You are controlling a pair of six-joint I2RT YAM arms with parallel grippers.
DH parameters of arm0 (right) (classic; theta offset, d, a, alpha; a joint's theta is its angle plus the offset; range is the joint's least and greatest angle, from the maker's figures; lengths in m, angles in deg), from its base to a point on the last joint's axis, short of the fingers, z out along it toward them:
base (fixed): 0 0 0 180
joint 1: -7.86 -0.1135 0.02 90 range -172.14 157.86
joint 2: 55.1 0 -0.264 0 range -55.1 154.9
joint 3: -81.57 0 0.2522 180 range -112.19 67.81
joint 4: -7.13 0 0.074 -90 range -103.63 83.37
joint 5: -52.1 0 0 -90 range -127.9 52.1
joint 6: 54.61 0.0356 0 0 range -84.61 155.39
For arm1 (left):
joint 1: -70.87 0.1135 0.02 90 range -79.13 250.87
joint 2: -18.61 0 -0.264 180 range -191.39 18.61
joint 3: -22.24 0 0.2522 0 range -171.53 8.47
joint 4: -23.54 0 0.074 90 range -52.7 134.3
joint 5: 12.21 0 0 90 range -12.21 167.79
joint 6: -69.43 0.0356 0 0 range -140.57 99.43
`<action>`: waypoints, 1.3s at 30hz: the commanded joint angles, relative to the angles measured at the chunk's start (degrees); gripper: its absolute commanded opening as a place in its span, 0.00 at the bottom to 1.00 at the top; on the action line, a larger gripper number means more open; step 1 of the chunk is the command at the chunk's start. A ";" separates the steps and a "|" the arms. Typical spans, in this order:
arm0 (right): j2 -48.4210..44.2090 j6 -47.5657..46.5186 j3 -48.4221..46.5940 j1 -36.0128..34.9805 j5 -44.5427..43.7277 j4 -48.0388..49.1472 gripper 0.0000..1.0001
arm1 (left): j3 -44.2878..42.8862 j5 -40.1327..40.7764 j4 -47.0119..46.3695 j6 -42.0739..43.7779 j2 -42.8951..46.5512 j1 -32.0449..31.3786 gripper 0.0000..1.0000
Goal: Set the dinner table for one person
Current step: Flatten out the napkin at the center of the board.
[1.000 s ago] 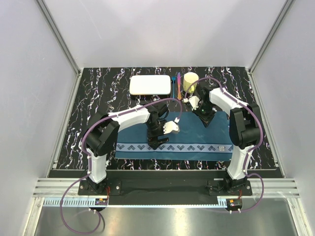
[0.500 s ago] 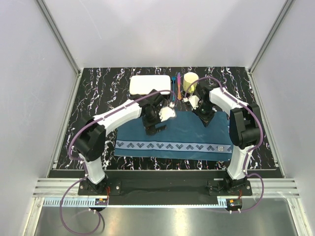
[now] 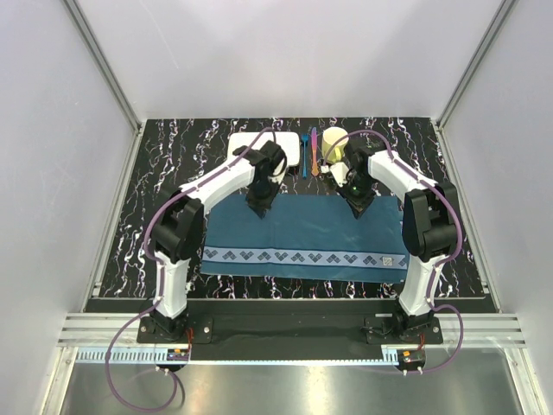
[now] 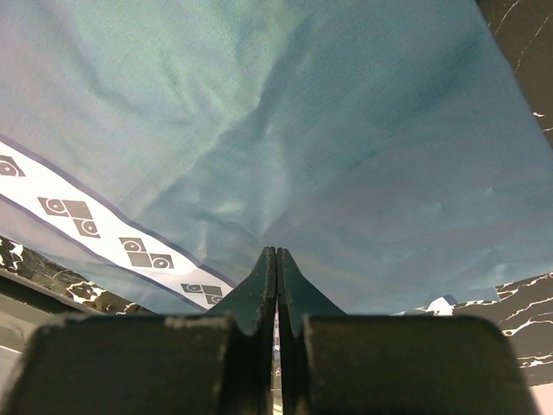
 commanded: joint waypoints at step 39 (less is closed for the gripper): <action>2.97 2.90 -7.74 -0.12 -1.67 0.64 0.00 | 9.93 -4.05 -5.52 -21.79 -0.58 -2.76 0.00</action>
